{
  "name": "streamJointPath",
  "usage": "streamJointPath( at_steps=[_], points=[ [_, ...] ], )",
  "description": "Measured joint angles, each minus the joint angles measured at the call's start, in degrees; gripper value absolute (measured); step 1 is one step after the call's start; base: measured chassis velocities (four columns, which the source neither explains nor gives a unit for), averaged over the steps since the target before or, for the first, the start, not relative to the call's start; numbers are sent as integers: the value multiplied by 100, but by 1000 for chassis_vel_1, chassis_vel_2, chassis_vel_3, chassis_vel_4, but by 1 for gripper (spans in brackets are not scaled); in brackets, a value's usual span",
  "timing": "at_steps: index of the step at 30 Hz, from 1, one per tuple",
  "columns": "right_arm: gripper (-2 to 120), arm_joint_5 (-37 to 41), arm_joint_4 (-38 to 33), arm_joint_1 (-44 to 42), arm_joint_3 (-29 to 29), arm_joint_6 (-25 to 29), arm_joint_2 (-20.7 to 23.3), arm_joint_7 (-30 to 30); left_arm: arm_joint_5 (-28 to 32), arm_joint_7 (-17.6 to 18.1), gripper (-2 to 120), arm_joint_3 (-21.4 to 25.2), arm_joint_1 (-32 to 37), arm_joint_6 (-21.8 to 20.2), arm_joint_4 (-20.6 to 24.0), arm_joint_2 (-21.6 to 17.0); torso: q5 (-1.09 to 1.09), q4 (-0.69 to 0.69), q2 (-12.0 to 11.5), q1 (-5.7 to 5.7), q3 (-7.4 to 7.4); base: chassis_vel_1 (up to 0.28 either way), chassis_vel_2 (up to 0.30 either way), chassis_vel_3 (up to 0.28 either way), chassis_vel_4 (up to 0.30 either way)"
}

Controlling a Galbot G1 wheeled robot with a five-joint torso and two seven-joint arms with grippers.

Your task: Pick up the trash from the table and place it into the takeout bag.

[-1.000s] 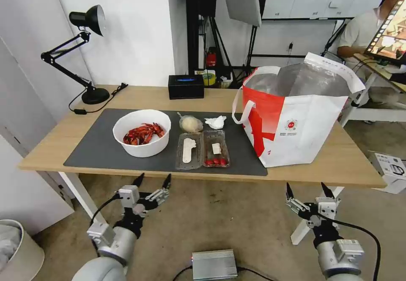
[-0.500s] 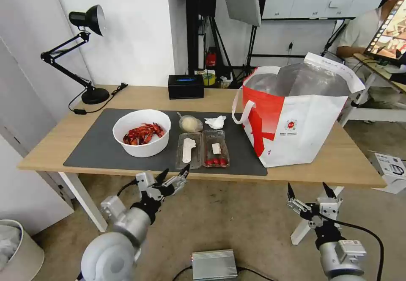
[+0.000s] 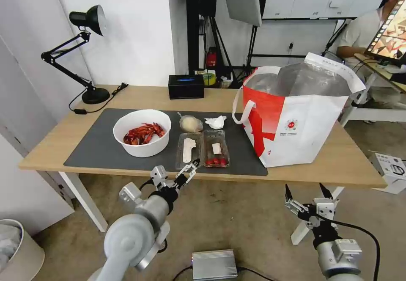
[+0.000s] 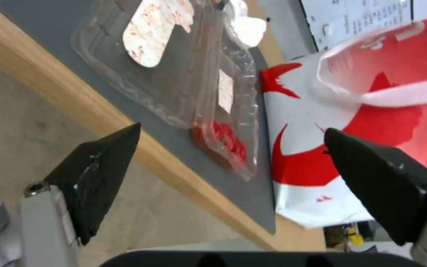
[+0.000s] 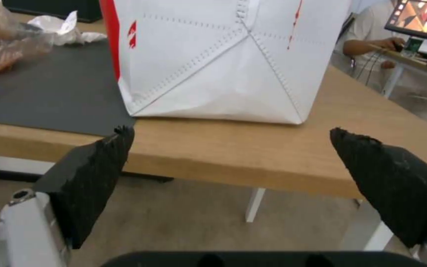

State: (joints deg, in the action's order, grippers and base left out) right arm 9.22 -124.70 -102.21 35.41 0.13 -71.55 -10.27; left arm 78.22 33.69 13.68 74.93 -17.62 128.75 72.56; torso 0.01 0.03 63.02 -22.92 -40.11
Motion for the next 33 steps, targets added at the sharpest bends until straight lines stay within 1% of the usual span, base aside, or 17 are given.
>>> streamJointPath(
  at_steps=[2,3,6,7,10,15,23,26,33],
  points=[
    [100,-2,36,5,-17,-7,-3,-4,138,284,100,24,-151,-19,-86,219,0,-3,0,0,0,0,0,0,0],
    [100,-2,36,5,-17,-7,-3,-4,138,284,100,24,-151,-19,-86,219,0,-3,0,0,0,0,0,0,0],
    [100,-9,76,52,-50,-20,-6,-9,392,536,100,30,-383,-21,-220,462,0,-3,0,0,0,0,0,0,0],
    [100,-9,76,52,-50,-20,-6,-9,392,536,100,30,-383,-21,-220,462,0,-3,0,0,0,0,0,0,0],
    [100,-13,117,75,-66,-26,-11,-22,643,689,100,126,-633,-17,-388,656,0,-3,0,0,0,0,0,0,0],
    [100,-15,156,76,-64,-27,-40,-24,627,719,100,23,-665,-18,-532,772,0,-3,0,0,0,0,0,0,0],
    [100,-16,212,95,-52,-27,-59,-29,495,683,100,-49,-745,-20,-739,841,0,-3,0,0,1,0,0,0,0],
    [100,-17,258,108,-48,-27,-79,-30,376,573,100,-81,-790,-10,-895,856,0,-3,0,0,1,0,0,0,0],
    [100,-23,325,127,-48,-25,-108,-33,324,488,100,-96,-827,3,-993,903,0,-3,0,0,1,0,0,0,0]
  ],
)
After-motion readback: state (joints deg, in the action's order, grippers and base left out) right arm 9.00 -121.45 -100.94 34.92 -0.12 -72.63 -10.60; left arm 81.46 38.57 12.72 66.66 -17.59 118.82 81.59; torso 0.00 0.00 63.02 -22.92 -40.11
